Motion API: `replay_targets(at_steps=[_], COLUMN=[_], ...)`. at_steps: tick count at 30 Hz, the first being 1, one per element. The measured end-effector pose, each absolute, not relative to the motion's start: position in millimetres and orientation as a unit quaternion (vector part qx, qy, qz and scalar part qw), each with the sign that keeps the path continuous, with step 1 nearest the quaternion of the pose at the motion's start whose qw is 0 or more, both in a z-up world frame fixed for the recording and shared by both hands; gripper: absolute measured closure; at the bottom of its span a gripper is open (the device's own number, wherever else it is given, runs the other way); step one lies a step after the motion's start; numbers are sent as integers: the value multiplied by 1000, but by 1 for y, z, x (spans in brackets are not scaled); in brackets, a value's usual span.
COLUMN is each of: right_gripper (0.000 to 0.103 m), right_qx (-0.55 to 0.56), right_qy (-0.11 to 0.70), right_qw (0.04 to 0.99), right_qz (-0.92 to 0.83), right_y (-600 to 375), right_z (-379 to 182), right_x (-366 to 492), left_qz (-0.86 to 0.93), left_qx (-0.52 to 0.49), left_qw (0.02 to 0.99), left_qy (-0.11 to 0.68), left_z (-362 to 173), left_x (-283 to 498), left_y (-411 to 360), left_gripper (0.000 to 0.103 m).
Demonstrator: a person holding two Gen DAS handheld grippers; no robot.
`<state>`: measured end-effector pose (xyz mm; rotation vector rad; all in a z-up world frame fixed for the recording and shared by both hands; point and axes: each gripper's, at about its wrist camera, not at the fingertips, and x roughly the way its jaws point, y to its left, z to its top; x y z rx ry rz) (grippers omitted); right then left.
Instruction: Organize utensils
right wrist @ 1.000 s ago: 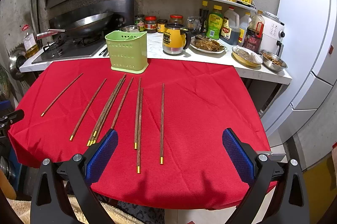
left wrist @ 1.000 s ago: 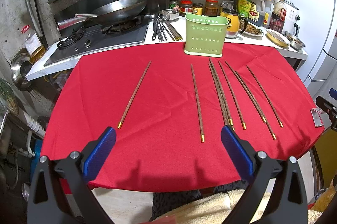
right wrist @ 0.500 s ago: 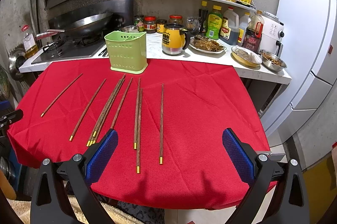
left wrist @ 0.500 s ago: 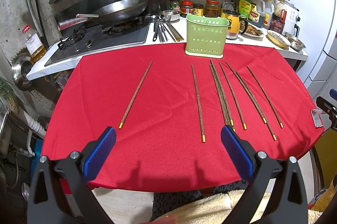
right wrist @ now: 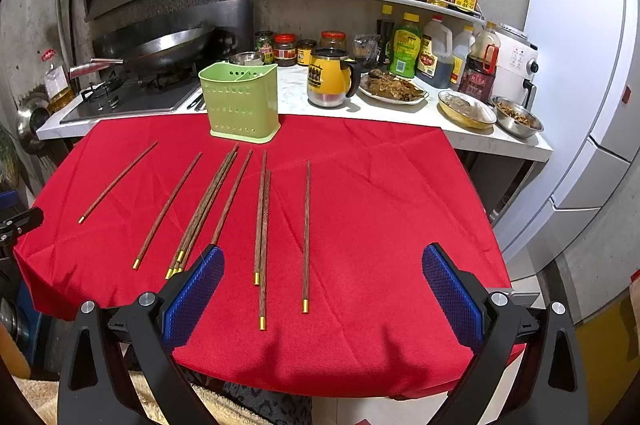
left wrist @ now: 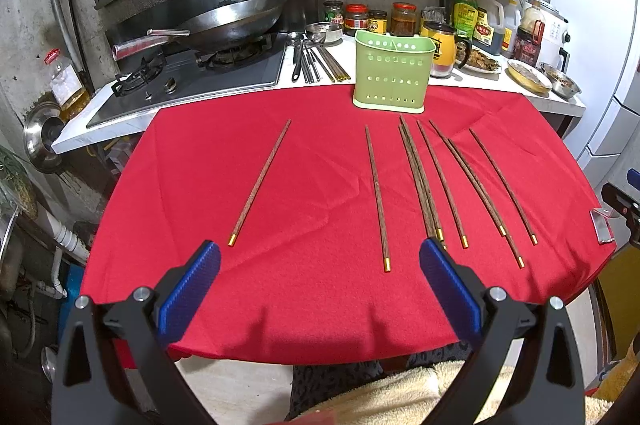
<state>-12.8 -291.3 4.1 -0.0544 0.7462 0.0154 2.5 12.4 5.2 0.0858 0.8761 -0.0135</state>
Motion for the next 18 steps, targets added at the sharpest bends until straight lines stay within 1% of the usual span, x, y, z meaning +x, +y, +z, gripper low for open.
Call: replay_targets(at_steps=[18], right_gripper=[6], right_qx=[-26], right_qy=[365], right_qw=[931], right_qz=[7], right_y=[-293], right_z=[5], right_x=[-13], left_qz=[-3], left_qx=[41], left_qw=[905], left_qy=[423], left_z=[4], left_x=[1], left_y=[13], left_gripper=[6])
